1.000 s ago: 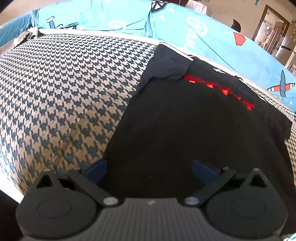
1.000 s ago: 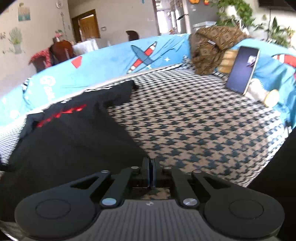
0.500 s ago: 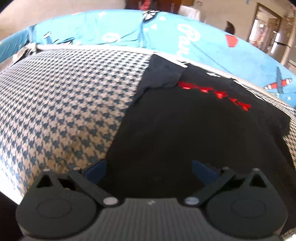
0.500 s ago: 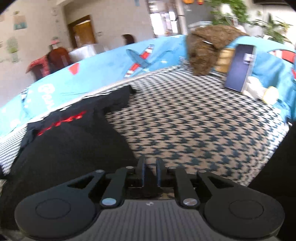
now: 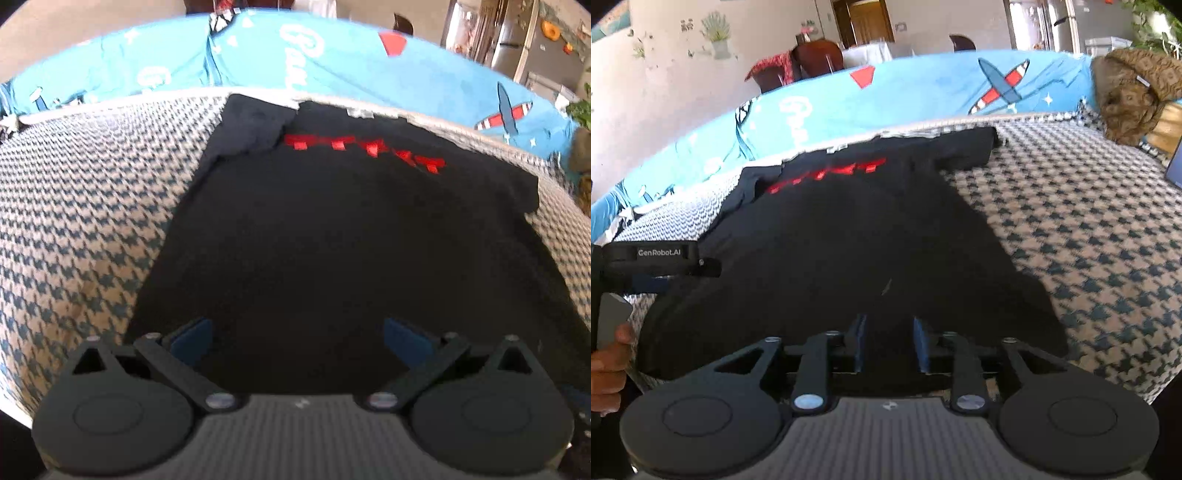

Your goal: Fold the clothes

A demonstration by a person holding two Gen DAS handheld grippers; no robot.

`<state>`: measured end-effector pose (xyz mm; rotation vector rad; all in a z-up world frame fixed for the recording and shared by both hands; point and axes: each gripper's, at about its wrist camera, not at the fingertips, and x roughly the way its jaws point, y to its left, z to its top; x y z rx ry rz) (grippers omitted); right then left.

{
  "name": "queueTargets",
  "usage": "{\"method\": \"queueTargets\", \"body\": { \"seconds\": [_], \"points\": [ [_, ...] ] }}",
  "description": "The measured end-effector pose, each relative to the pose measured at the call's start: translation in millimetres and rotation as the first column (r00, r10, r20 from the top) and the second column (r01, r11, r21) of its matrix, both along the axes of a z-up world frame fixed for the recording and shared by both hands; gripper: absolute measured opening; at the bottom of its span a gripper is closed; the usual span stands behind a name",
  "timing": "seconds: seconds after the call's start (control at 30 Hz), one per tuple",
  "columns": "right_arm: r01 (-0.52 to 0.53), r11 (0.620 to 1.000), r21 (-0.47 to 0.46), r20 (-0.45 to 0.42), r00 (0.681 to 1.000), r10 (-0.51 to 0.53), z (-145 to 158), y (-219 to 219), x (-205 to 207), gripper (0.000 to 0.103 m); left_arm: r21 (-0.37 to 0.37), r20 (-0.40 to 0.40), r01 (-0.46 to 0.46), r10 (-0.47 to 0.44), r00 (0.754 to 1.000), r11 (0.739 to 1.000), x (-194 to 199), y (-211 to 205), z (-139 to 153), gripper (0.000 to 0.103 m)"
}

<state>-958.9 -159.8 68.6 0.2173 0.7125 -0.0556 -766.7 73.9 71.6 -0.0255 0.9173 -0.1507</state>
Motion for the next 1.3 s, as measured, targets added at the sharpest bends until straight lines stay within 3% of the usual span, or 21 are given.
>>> {"method": "queueTargets", "body": {
  "seconds": [0.17, 0.53, 0.77, 1.17, 1.3],
  "points": [
    [-0.009, 1.000, -0.012, -0.022, 1.000, 0.009, -5, 5, 2, 0.041, 0.104, 0.006, 0.036, -0.037, 0.999, 0.994, -6, -16, -8, 0.103],
    [-0.041, 0.999, -0.030, -0.034, 0.999, 0.040, -6, 9, 3, 0.052, 0.105, 0.010, 0.035, -0.037, 0.999, 0.994, -15, -13, -11, 0.103],
    [-0.066, 0.997, -0.041, -0.045, 0.997, 0.064, -7, 14, 4, 0.068, 0.107, 0.007, 0.029, -0.030, 1.000, 0.994, -19, -13, -10, 0.103],
    [-0.087, 0.995, -0.042, -0.058, 0.995, 0.085, -7, 17, 5, 0.071, 0.110, 0.002, 0.015, -0.015, 1.000, 0.994, -23, -16, -8, 0.103],
    [-0.091, 0.995, -0.033, -0.061, 0.994, 0.089, -7, 17, 5, 0.077, 0.112, 0.001, 0.010, -0.010, 1.000, 0.994, -24, -17, -7, 0.103]
  ]
}}
